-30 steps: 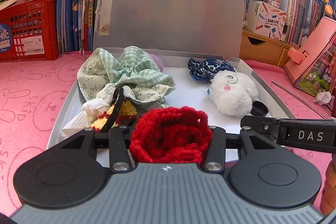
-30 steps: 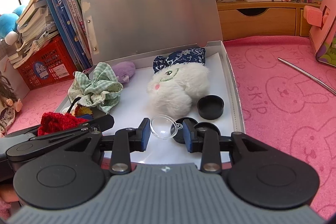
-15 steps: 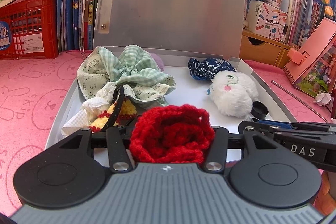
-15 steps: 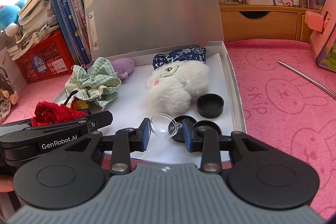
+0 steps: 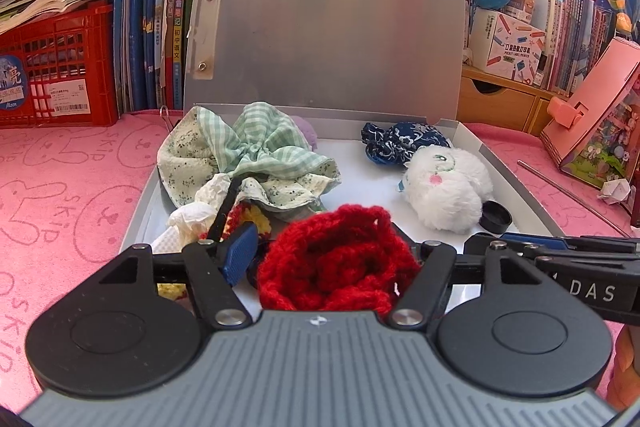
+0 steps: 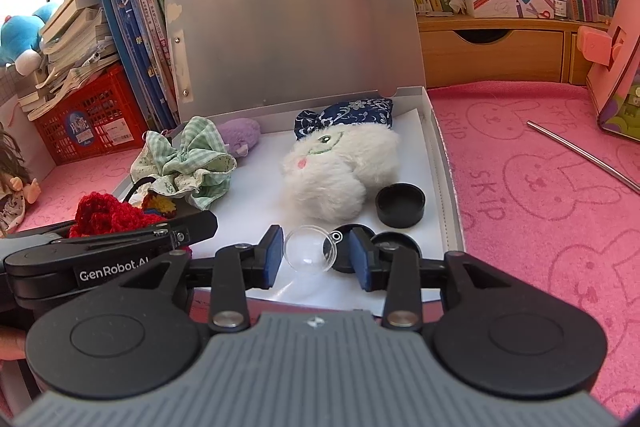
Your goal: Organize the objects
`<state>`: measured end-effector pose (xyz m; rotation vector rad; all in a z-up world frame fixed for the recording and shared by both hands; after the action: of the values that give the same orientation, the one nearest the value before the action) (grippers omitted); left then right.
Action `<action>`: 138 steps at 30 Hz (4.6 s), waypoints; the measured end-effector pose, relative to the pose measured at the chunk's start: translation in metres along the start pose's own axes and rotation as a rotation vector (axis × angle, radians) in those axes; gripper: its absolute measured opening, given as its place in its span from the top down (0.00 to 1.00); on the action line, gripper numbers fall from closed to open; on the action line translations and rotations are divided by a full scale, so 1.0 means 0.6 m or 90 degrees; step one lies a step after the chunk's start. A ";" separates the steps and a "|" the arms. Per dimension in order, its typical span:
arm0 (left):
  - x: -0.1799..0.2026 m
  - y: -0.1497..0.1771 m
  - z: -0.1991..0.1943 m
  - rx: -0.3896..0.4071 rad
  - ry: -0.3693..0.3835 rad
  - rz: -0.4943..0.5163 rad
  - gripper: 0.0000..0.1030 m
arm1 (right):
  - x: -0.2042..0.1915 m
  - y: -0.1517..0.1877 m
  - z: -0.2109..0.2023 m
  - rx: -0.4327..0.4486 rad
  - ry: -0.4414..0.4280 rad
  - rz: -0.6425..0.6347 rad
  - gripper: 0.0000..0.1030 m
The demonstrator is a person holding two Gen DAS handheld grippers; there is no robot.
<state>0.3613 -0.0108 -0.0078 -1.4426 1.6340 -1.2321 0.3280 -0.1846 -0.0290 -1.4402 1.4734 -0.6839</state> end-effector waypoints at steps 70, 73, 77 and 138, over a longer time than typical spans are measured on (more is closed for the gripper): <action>-0.055 0.009 -0.068 0.007 -0.119 0.045 0.12 | -0.022 0.009 -0.072 0.028 0.018 -0.091 0.40; -0.049 0.002 -0.084 0.018 -0.110 0.039 0.12 | -0.021 0.008 -0.073 0.029 0.019 -0.085 0.39; -0.038 -0.007 -0.105 0.029 -0.086 0.021 0.11 | -0.021 0.006 -0.077 0.034 0.023 -0.083 0.35; 0.007 0.135 -0.318 -0.026 -0.075 0.035 0.02 | -0.024 0.141 -0.265 -0.018 0.040 -0.109 0.17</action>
<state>0.1575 0.0271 -0.0122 -1.4573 1.6162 -1.0687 0.1478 -0.1913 -0.0351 -1.5926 1.4231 -0.8225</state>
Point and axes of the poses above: each gripper's, at about its wrist camera, not at the fingertips, and z roughly the way its jaws point, x to its right, y to its underside, the point moved 5 cm from there along z, roughly the way its jaws point, and after that the axes turned 11 degrees about x, right-handed, at the moved point
